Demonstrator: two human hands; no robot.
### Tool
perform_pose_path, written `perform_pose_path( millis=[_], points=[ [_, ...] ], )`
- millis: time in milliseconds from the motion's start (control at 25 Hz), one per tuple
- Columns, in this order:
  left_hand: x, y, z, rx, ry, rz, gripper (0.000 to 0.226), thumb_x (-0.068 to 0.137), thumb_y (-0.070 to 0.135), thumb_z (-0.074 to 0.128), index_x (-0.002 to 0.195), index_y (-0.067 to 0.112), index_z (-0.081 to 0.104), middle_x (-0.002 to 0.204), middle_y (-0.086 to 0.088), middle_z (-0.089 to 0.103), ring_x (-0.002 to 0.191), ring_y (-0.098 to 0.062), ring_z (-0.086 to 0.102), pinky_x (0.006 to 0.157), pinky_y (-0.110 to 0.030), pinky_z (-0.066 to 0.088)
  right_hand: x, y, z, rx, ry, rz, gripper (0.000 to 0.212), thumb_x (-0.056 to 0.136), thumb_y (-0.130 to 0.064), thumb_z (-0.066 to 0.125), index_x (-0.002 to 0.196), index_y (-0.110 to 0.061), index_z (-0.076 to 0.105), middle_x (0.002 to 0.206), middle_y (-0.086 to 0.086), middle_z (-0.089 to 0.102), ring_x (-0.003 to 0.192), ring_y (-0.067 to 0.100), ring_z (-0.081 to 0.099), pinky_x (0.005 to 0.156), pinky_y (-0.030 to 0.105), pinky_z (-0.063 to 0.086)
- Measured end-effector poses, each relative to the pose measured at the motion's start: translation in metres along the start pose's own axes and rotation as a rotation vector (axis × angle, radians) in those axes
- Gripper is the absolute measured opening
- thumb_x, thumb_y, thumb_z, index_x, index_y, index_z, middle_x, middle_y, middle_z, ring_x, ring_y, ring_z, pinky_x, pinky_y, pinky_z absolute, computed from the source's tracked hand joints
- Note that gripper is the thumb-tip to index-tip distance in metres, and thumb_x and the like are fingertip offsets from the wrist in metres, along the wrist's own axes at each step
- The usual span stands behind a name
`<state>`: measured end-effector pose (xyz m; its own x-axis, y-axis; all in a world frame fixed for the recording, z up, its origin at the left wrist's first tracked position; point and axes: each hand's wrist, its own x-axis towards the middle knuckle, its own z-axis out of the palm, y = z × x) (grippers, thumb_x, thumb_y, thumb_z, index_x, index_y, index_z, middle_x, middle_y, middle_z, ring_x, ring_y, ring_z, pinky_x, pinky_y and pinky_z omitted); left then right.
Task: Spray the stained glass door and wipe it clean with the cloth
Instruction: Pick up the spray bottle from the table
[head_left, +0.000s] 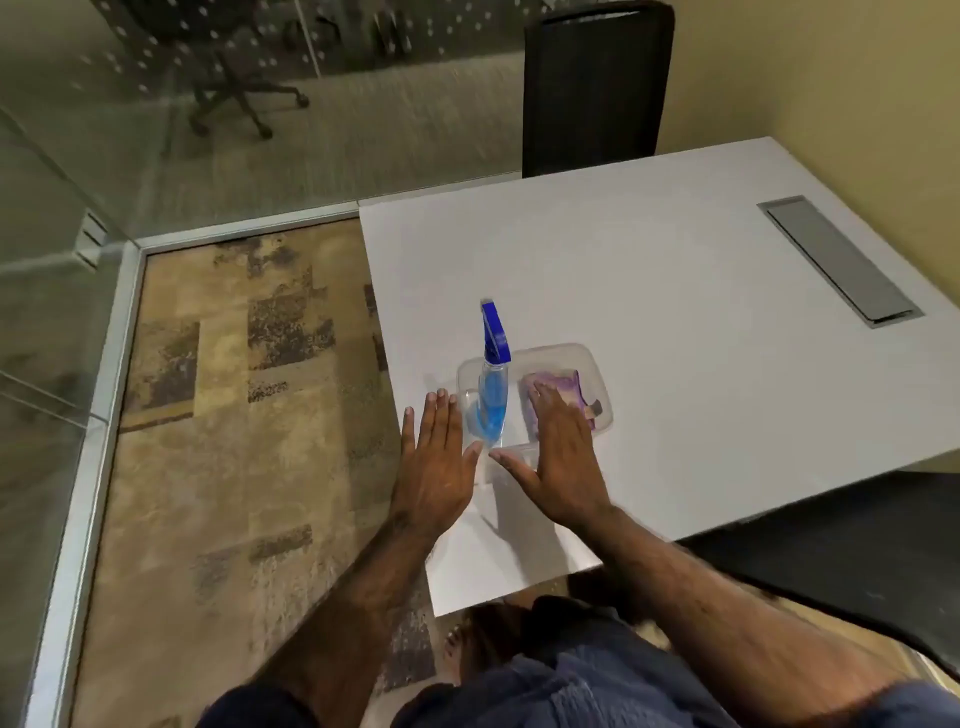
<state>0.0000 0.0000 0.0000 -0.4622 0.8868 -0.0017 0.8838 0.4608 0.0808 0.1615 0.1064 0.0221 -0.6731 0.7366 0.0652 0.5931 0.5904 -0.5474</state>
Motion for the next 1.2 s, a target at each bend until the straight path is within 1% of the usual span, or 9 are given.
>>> perform_pose_path(
  millis=[120,240,360,480,600,760,920,1120,1200],
  points=[
    [0.013,0.0,0.002,0.0,-0.005,-0.049,0.079,0.108,0.062,0.006,0.161,0.009,0.029,0.167,-0.015,0.042,0.153,-0.037,0.043,0.132,-0.054,0.007,0.029,0.0,-0.003,0.204,-0.057,0.08,0.096,0.096,-0.069,0.066,0.17,-0.026,0.023,0.177,0.0,0.033,0.16,0.028,0.037,0.13,0.058,0.034],
    [0.024,0.002,0.003,0.0,-0.058,-0.098,0.084,0.108,0.063,0.004,0.161,0.007,0.037,0.169,-0.015,0.038,0.155,-0.036,0.04,0.13,-0.06,0.023,0.062,-0.002,-0.007,0.295,-0.145,0.135,0.096,0.093,-0.067,0.071,0.168,-0.026,0.027,0.174,-0.001,0.039,0.155,0.026,0.044,0.128,0.052,0.039],
    [0.031,0.001,0.006,-0.022,-0.073,-0.146,0.087,0.106,0.066,0.003,0.164,0.008,0.031,0.172,-0.014,0.031,0.159,-0.033,0.032,0.129,-0.06,0.027,0.086,0.002,-0.004,0.389,-0.236,0.105,0.094,0.091,-0.068,0.072,0.166,-0.027,0.033,0.168,-0.003,0.048,0.147,0.024,0.053,0.121,0.044,0.047],
    [0.028,0.003,0.002,-0.053,-0.076,-0.175,0.084,0.108,0.064,0.007,0.163,0.005,0.032,0.171,-0.016,0.034,0.158,-0.035,0.034,0.125,-0.062,0.035,0.098,0.002,0.0,0.403,-0.291,0.061,0.076,0.099,-0.054,0.071,0.162,-0.023,0.04,0.16,0.0,0.056,0.138,0.02,0.058,0.111,0.029,0.045],
    [0.021,0.002,-0.004,-0.048,-0.061,-0.204,0.08,0.11,0.061,0.016,0.159,0.003,0.04,0.166,-0.017,0.042,0.154,-0.036,0.041,0.122,-0.062,0.04,0.105,0.004,0.001,0.435,-0.297,0.073,0.068,0.103,-0.048,0.067,0.16,-0.02,0.043,0.158,0.002,0.057,0.126,0.009,0.052,0.107,0.027,0.045],
    [0.005,-0.005,-0.01,-0.001,-0.05,-0.249,0.082,0.108,0.063,0.016,0.158,0.004,0.043,0.166,-0.015,0.042,0.153,-0.036,0.043,0.125,-0.061,0.036,0.107,0.004,0.005,0.491,-0.316,0.078,0.067,0.101,-0.051,0.065,0.157,-0.019,0.046,0.154,0.004,0.06,0.124,0.015,0.058,0.103,0.027,0.048],
    [-0.009,-0.022,-0.018,-0.03,0.007,-0.328,0.082,0.108,0.066,0.016,0.163,0.007,0.033,0.172,-0.012,0.032,0.159,-0.033,0.032,0.126,-0.063,0.033,0.103,-0.005,-0.002,0.52,-0.269,0.045,0.078,0.093,-0.063,0.058,0.155,-0.018,0.047,0.153,0.004,0.06,0.127,0.02,0.06,0.108,0.04,0.053],
    [-0.044,-0.044,-0.041,-0.043,0.098,-0.381,0.087,0.107,0.068,0.008,0.164,0.007,0.03,0.174,-0.014,0.027,0.162,-0.032,0.025,0.13,-0.062,0.024,0.095,-0.039,-0.024,0.54,-0.245,-0.122,0.074,0.099,-0.066,0.058,0.154,-0.019,0.045,0.152,0.003,0.058,0.133,0.022,0.058,0.103,0.032,0.048],
    [-0.063,-0.056,-0.044,-0.067,0.132,-0.39,0.087,0.106,0.069,0.015,0.166,0.007,0.025,0.175,-0.013,0.02,0.164,-0.03,0.018,0.133,-0.058,0.013,0.089,-0.062,-0.032,0.566,-0.232,-0.198,0.068,0.098,-0.059,0.057,0.152,-0.019,0.045,0.145,0.0,0.058,0.126,0.012,0.058,0.095,0.014,0.048]
  ],
)
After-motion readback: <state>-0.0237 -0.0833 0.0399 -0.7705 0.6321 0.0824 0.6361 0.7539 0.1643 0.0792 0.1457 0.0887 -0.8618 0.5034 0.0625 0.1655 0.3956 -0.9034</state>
